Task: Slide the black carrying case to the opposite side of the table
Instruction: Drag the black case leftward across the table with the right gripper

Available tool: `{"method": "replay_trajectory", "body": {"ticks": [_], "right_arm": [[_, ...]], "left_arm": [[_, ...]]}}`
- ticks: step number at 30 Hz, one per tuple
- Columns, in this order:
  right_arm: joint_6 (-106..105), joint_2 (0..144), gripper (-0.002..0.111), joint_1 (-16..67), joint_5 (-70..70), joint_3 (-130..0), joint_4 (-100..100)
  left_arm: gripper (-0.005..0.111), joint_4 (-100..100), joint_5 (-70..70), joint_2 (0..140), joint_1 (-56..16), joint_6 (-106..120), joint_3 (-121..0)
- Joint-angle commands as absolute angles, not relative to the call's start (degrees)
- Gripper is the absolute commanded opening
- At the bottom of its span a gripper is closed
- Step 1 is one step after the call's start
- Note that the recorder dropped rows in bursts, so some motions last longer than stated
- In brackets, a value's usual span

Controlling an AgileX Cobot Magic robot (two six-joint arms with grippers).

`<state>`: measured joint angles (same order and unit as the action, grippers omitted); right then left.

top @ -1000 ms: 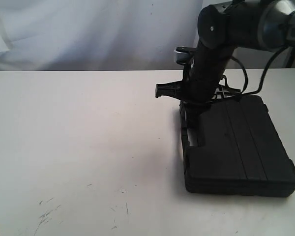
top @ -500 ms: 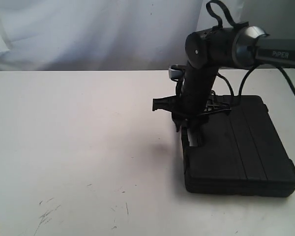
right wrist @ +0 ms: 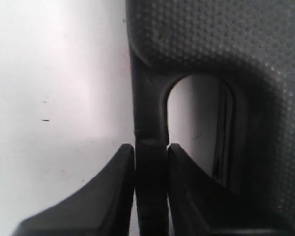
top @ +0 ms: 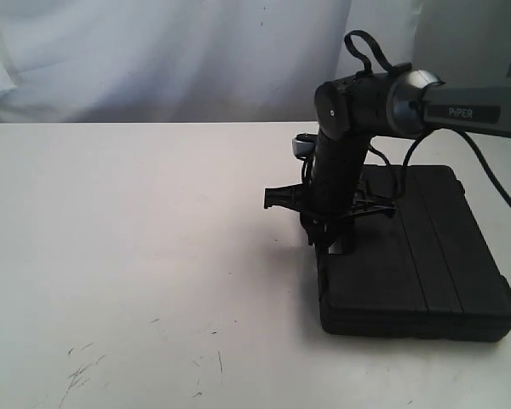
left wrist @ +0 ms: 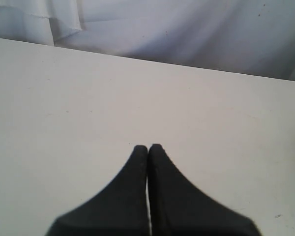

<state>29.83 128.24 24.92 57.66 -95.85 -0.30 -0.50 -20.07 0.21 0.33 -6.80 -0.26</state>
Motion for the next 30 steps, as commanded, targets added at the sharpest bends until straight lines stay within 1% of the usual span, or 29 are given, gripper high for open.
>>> {"method": "replay_trajectory", "body": {"ticks": [1,6,13,18,21,30], "right_arm": [[30.02,128.12,0.012,24.97,57.77,-96.31,-1.12],[30.02,128.12,0.004,25.19,57.55,-96.31,0.95],[31.11,128.12,0.003,29.21,54.22,-97.27,1.37],[34.13,128.39,0.003,31.76,54.11,-102.09,1.37],[34.26,131.62,0.003,32.49,57.09,-106.27,2.74],[36.38,137.66,0.003,36.03,58.56,-116.71,3.90]], "left_arm": [[0.000,-0.52,-19.93,0.00,0.00,-6.99,0.00],[0.000,-0.52,-19.93,0.00,0.00,-6.86,0.00],[0.000,-0.52,-19.93,0.00,0.00,-6.86,0.00],[0.000,-0.52,-19.93,0.00,0.00,-7.03,0.00],[0.000,-0.52,-19.93,0.00,0.00,-7.03,0.00],[0.000,-0.52,-19.93,0.00,0.00,-6.83,0.00]]}}
